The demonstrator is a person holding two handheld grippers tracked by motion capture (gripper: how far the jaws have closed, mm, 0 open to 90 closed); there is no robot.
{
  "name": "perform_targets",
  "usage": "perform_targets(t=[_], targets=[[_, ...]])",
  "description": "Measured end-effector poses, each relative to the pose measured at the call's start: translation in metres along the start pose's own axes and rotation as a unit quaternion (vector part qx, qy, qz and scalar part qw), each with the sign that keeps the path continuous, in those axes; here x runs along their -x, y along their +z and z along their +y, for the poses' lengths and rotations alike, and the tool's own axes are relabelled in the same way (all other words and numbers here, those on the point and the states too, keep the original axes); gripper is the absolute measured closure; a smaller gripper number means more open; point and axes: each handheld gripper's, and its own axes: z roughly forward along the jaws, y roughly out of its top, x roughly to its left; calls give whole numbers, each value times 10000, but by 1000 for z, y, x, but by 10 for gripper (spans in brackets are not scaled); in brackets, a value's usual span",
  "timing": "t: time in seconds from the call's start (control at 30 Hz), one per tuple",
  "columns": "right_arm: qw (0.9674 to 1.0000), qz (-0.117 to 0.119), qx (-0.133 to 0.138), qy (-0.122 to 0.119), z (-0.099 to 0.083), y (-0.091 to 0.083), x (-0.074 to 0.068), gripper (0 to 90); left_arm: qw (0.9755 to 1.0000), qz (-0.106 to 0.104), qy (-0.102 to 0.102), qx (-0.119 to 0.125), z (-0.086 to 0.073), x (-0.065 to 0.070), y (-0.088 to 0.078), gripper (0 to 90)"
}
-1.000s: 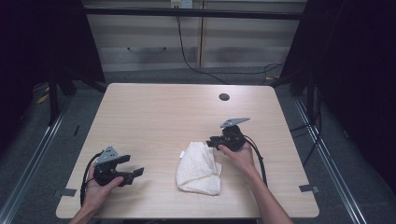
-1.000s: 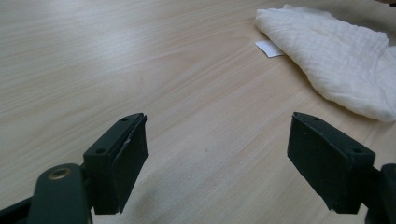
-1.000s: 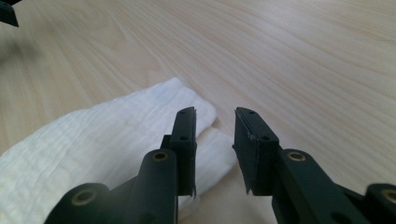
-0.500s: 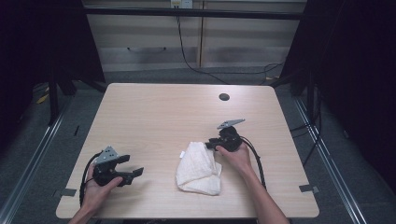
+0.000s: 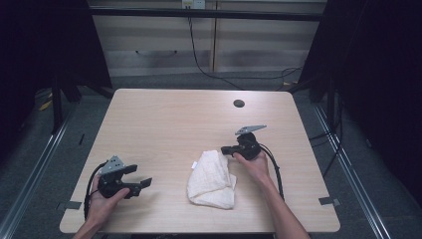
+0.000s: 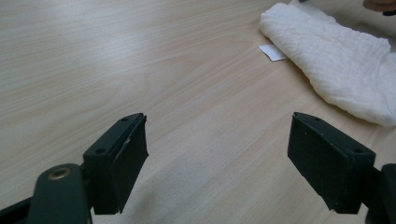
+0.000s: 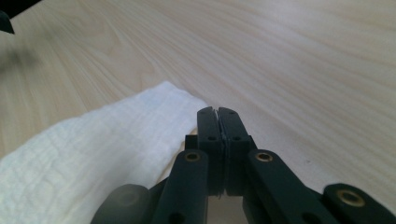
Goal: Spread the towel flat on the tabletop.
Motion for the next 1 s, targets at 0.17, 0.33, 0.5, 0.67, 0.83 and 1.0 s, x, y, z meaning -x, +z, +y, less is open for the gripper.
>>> perform_targets(t=[0.17,0.33,0.5,0.67,0.83,1.0], targets=[[9995,27,317,-36,8,-16,-7,886,10000,6,-31,7,0,0,1,196],[9977,29,642,-198,29,-37,-19,886,10000,16,-36,13,0,0,1,197],[9950,27,958,-270,52,-55,-29,889,10000,32,-44,18,0,-1,0,196],[9925,81,1169,-345,66,-64,-36,889,10000,36,-74,38,0,-2,0,196],[9890,129,1363,-553,87,-76,-51,890,10000,40,-63,23,0,-2,0,197],[9835,250,1605,-794,107,-89,-68,889,10000,45,-76,18,0,-1,0,197]])
